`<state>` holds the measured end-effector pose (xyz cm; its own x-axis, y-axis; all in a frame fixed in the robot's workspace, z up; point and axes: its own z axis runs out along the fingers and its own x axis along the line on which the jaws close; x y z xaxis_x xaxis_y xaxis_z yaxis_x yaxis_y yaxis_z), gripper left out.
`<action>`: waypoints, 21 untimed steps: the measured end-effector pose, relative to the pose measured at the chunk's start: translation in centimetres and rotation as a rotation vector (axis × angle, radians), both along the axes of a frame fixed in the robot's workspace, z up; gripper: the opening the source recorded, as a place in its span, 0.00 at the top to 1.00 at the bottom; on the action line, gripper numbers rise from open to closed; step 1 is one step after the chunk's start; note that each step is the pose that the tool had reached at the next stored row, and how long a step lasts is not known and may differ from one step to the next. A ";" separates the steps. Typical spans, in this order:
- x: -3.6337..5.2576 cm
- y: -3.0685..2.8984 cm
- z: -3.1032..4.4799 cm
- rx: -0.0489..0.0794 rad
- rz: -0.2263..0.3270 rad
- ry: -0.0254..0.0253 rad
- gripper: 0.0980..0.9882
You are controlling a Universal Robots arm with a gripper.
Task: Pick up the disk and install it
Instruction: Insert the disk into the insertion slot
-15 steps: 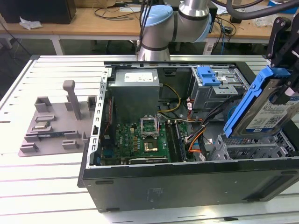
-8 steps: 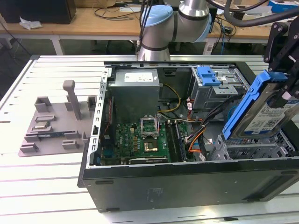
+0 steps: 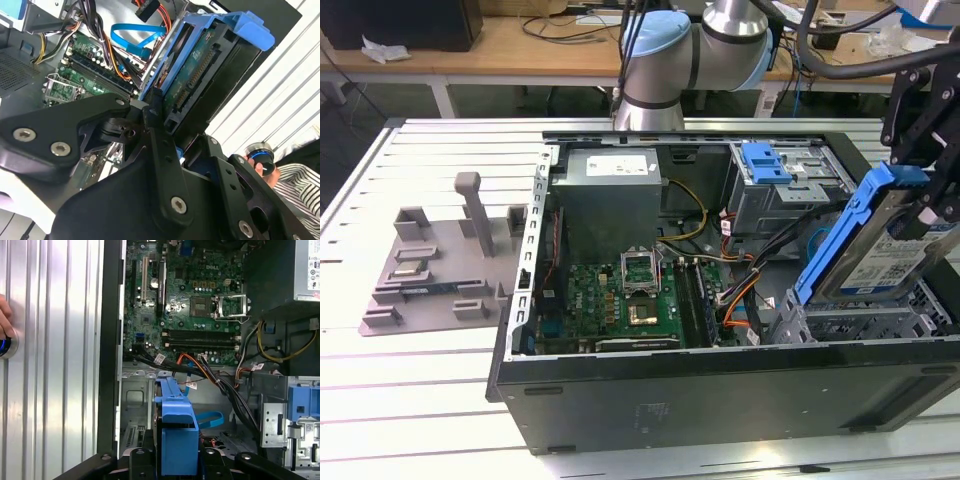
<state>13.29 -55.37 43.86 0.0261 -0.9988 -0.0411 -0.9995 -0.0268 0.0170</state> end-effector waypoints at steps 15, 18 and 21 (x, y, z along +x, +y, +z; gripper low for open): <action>-0.96 0.00 -1.32 0.001 0.000 -0.0010 0.70; -1.30 0.01 -1.50 -0.002 0.000 -0.0042 0.70; -1.30 0.00 -2.26 -0.002 0.000 -0.0042 0.70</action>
